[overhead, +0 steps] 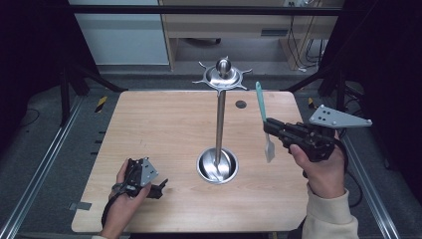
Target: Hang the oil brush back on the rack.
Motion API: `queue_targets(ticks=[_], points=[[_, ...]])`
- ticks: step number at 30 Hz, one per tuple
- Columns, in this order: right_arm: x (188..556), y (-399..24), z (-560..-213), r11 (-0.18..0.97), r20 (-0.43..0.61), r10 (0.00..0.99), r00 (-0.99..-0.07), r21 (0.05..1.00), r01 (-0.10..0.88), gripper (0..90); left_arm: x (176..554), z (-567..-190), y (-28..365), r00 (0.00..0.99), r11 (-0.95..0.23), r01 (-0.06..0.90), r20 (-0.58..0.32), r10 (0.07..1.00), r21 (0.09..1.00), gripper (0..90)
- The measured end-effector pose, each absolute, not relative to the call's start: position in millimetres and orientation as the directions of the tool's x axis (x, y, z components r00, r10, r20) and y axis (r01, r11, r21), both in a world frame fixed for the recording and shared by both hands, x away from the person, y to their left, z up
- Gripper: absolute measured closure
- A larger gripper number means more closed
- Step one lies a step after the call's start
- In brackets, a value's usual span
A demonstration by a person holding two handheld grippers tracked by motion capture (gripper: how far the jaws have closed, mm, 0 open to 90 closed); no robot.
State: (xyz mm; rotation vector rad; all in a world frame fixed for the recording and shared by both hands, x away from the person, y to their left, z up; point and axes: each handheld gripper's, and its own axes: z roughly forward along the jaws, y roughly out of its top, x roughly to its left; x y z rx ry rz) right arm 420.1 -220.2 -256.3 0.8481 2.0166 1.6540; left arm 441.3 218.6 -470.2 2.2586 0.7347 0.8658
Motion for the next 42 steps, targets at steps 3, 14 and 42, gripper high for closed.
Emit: queue_targets(ticks=[3, 14, 42], points=[[420, -219, -257, 0.123, 0.072, 0.664, -0.744, 0.971, 0.204, 81.9, 441, -471, 218, 0.634, -0.663, 0.275, 0.387, 0.669, 0.697, 2.9], [420, -213, -257, 0.148, 0.064, 0.644, -0.762, 0.967, 0.206, 81.9, 441, -471, 218, 0.636, -0.665, 0.274, 0.387, 0.667, 0.695, 2.9], [432, -187, -274, 0.1, 0.1, 0.664, -0.741, 0.97, 0.22, 90.0, 441, -471, 216, 0.641, -0.668, 0.271, 0.388, 0.662, 0.693, 2.9]])
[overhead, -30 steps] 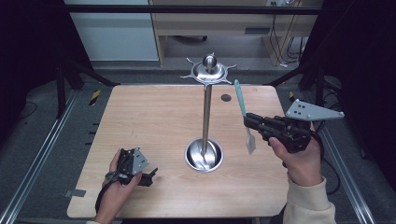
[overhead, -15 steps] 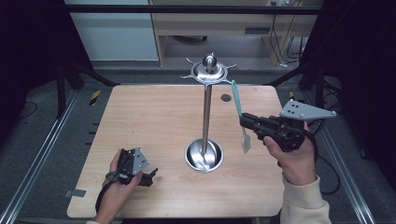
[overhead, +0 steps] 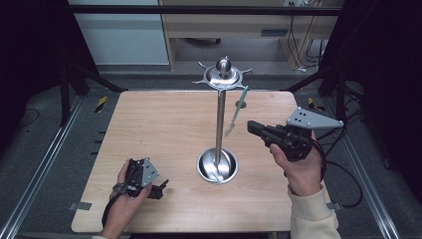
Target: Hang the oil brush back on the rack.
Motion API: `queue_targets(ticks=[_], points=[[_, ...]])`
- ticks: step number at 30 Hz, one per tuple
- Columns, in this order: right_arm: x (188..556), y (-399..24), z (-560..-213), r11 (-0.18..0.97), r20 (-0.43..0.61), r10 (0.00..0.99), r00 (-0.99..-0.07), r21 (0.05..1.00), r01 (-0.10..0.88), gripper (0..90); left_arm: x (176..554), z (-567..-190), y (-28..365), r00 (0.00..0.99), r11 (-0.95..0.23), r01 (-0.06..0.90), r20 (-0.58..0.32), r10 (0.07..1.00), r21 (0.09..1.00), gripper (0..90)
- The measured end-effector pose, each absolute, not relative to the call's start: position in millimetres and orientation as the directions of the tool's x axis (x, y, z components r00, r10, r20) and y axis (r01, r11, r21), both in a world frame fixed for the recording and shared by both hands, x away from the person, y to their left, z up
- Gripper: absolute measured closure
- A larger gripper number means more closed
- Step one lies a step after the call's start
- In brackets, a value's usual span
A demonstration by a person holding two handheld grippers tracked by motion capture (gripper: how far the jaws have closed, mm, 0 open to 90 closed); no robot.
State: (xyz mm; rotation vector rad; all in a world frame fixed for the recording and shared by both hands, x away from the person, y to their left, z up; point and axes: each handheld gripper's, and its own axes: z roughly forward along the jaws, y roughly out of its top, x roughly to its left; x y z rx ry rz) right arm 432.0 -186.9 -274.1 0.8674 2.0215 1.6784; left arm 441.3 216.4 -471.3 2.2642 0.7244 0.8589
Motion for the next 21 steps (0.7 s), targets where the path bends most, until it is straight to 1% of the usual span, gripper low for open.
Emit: queue_targets(ticks=[8, 21], points=[[432.0, -189.0, -273.3, 0.119, 0.084, 0.693, -0.716, 0.966, 0.229, 90.0, 441.4, -471.2, 216.6, 0.642, -0.668, 0.272, 0.387, 0.662, 0.692, 2.9], [432.6, -196.4, -272.6, 0.118, 0.079, 0.726, -0.683, 0.964, 0.237, 90.0, 441.3, -471.5, 216.1, 0.643, -0.669, 0.27, 0.388, 0.661, 0.692, 2.9]])
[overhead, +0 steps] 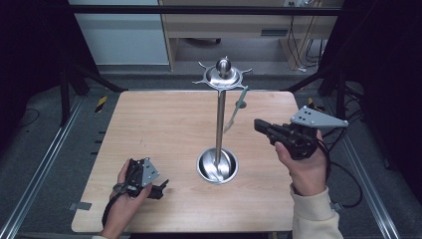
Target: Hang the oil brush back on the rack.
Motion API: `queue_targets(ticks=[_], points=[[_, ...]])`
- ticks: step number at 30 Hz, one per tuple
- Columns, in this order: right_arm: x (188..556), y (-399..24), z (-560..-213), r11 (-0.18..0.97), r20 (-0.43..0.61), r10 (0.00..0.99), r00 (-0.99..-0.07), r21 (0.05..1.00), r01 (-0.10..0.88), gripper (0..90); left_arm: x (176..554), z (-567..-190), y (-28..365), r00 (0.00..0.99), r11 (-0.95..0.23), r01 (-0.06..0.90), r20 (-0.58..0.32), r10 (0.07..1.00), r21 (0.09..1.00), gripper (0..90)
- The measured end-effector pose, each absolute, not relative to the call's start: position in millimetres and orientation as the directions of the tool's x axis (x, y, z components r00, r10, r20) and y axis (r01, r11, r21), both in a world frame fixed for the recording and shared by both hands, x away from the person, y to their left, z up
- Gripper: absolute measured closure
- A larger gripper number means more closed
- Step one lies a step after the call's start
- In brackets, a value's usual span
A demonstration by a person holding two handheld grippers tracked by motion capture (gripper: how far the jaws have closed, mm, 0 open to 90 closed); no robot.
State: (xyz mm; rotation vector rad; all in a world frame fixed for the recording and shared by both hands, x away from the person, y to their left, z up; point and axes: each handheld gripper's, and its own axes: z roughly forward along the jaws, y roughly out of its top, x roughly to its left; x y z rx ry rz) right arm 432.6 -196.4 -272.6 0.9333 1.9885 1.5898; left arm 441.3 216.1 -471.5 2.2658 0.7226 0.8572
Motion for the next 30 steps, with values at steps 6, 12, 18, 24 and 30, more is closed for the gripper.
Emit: queue_targets(ticks=[6, 12, 18, 24, 30], points=[[434, -200, -273, 0.125, 0.065, 0.762, -0.644, 0.961, 0.245, 81.4, 441, -472, 216, 0.645, -0.67, 0.271, 0.387, 0.659, 0.691, 2.9], [436, -203, -274, 0.118, 0.045, 0.821, -0.57, 0.962, 0.246, 58.5, 441, -472, 216, 0.645, -0.671, 0.271, 0.388, 0.659, 0.69, 2.9], [442, -207, -277, 0.121, 0.032, 0.843, -0.537, 0.961, 0.247, 41.5, 442, -472, 215, 0.649, -0.674, 0.272, 0.386, 0.656, 0.687, 2.9], [445, -207, -280, 0.143, 0.004, 0.851, -0.526, 0.961, 0.238, 35.4, 442, -473, 215, 0.648, -0.674, 0.272, 0.387, 0.656, 0.686, 2.9], [446, -212, -280, 0.15, -0.024, 0.86, -0.51, 0.966, 0.209, 30.1, 442, -473, 215, 0.65, -0.675, 0.272, 0.386, 0.654, 0.685, 2.9]])
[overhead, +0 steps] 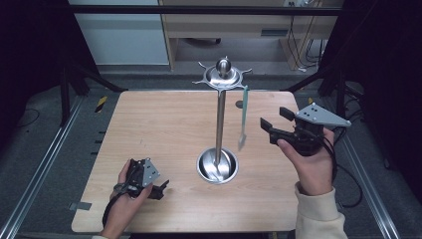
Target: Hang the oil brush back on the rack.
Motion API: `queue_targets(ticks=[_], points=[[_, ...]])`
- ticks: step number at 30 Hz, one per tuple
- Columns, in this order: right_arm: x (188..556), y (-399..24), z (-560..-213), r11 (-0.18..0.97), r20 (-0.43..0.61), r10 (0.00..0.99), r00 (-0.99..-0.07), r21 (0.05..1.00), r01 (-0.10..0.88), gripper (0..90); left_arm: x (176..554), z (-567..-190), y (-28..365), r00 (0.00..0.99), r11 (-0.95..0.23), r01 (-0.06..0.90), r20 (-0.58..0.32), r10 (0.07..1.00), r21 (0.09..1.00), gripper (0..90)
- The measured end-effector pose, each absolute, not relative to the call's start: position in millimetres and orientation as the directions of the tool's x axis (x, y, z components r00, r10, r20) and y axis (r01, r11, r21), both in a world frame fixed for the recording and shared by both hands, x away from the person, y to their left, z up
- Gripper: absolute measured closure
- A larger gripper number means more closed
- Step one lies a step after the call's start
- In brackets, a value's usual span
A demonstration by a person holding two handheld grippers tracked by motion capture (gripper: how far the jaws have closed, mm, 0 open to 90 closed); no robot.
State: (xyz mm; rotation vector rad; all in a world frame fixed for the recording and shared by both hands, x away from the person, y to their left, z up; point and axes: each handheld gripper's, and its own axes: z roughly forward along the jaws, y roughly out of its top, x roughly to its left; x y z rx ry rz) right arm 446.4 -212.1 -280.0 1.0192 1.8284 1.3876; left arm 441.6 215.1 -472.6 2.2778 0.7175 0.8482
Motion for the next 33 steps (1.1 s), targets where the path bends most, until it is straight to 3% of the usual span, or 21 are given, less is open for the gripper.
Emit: queue_targets(ticks=[18, 33], points=[[451, -230, -285, 0.111, -0.022, 0.907, -0.42, 0.976, 0.189, 8.5, 442, -473, 214, 0.655, -0.678, 0.272, 0.385, 0.65, 0.683, 2.9], [472, -242, -317, 0.137, -0.027, 0.93, -0.366, 0.95, 0.279, 8.7, 442, -474, 214, 0.655, -0.678, 0.275, 0.383, 0.652, 0.682, 2.9]])
